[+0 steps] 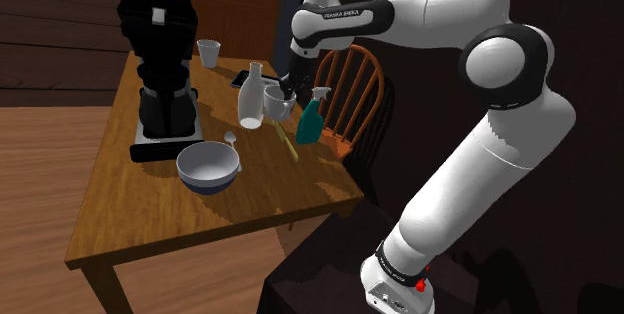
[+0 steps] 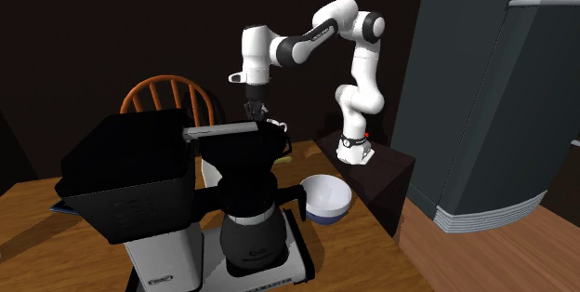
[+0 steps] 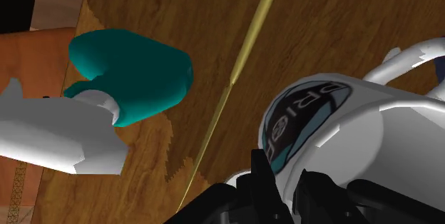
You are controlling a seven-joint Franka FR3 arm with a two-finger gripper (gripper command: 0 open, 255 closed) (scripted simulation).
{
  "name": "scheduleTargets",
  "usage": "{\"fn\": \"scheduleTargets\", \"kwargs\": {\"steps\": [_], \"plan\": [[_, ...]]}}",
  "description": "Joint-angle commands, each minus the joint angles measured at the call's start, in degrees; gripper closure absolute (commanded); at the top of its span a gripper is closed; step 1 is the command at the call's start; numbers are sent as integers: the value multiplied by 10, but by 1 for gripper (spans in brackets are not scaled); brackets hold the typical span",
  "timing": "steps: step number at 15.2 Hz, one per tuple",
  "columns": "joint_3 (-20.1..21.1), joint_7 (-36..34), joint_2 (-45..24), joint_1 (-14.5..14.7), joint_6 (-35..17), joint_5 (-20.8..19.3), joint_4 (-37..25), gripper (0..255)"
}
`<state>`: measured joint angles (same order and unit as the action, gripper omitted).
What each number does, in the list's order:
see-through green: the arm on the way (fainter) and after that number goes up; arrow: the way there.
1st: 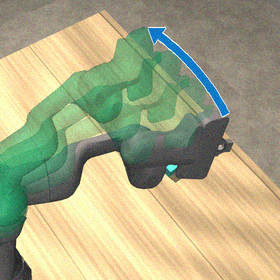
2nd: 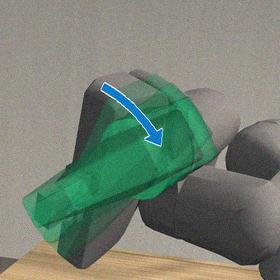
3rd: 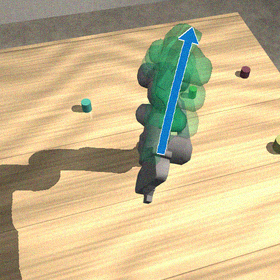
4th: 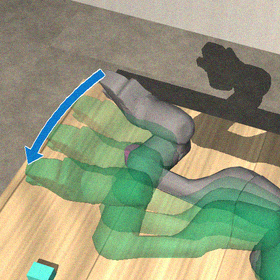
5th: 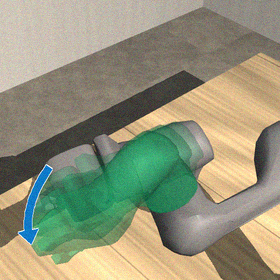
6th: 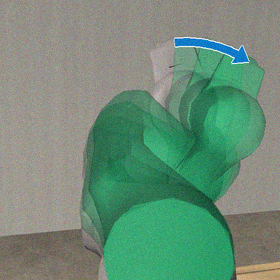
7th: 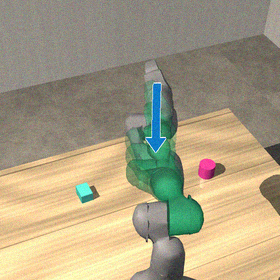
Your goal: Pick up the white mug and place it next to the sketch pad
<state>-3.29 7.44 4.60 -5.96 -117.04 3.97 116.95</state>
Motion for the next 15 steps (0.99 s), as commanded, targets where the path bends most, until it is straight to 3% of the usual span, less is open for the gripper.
{"fn": "scheduleTargets", "kwargs": {"steps": [1, 9, 15], "plan": [[-8, 16, -42, -6, 12, 3, -53, 255], [-29, 69, -216, -40, 74, 25, -284, 255], [-32, 94, -388, -78, 169, 43, -548, 255]]}}
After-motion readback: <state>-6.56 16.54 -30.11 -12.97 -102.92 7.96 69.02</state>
